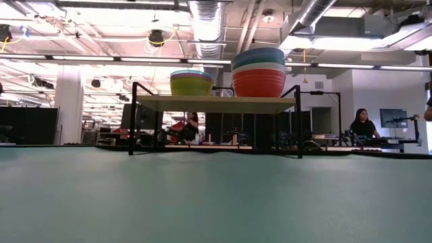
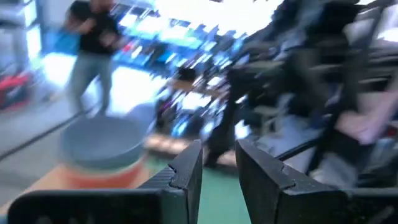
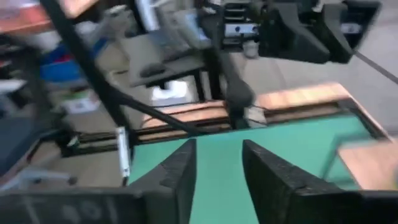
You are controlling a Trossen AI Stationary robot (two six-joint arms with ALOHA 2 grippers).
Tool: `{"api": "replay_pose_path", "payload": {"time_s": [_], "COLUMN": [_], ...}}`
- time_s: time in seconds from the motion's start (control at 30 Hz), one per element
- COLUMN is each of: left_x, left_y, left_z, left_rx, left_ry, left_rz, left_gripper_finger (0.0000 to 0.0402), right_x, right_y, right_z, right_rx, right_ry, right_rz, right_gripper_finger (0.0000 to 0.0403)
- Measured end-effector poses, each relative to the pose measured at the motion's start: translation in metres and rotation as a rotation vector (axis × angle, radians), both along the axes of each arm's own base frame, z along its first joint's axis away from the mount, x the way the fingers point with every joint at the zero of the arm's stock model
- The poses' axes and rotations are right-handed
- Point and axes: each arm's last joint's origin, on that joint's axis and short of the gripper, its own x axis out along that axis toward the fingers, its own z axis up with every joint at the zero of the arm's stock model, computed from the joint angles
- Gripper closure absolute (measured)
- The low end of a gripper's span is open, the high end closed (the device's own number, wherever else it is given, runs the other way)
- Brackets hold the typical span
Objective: Place and stack bowls onto a shelf
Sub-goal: Return to Home Position
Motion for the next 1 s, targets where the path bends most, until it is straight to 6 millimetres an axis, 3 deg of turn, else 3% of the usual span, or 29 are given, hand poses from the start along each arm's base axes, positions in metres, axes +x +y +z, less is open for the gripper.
{"api": "replay_pose_path", "payload": {"time_s": [0.17, 0.43, 0.73, 1.0], "left_x": [-0.005, 0.011, 0.021, 0.016], "left_y": [-0.027, -0.048, -0.049, -0.049], "left_z": [-0.005, 0.003, 0.004, 0.002], "left_rx": [0.055, 0.126, 0.177, 0.069], "left_ry": [-0.046, -0.163, -0.203, -0.172], "left_rz": [-0.053, -0.04, -0.017, -0.053], "left_gripper_finger": [0.0319, 0.0319, 0.032, 0.032], "right_x": [0.006, 0.008, 0.025, 0.04], "right_y": [-0.016, -0.048, -0.07, -0.079], "right_z": [-0.001, -0.001, 0.01, -0.031], "right_rx": [-0.037, -0.013, 0.055, 0.147], "right_ry": [-0.011, -0.009, -0.386, -0.272], "right_rz": [0.072, 0.166, 0.423, 0.386], "right_gripper_finger": [0.0295, 0.0342, 0.0348, 0.0348]}}
